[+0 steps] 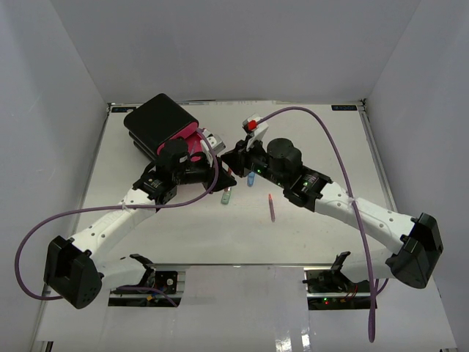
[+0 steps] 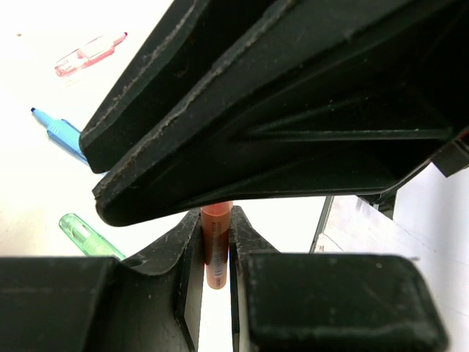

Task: Sort the stationery into containers
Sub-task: Close the pen cap on the pen, then place the pen in the drawer.

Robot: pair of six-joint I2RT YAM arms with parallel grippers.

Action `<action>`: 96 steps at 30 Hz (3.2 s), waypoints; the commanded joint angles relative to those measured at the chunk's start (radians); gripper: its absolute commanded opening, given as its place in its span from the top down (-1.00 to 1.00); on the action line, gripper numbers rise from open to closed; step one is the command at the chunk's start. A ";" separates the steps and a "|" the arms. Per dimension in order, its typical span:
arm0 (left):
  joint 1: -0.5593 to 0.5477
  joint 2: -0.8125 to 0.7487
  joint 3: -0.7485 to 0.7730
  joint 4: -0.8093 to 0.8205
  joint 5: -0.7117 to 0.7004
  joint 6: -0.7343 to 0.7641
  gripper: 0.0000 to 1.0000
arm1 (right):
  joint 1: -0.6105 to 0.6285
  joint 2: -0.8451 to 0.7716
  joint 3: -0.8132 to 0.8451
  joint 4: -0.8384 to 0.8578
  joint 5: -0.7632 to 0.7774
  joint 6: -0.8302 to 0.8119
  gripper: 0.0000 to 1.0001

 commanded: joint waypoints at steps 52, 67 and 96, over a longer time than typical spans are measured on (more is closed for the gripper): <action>0.068 -0.101 -0.143 0.263 -0.055 -0.038 1.00 | 0.103 -0.232 0.099 -0.488 0.193 0.044 -0.48; 0.089 0.175 0.231 -0.249 -0.627 0.292 0.83 | 0.099 -0.450 -0.184 -0.427 0.293 -0.006 -0.86; 0.175 0.378 0.542 -0.418 -0.652 0.211 -0.49 | 0.090 -0.572 -0.372 -0.451 0.360 0.049 -0.89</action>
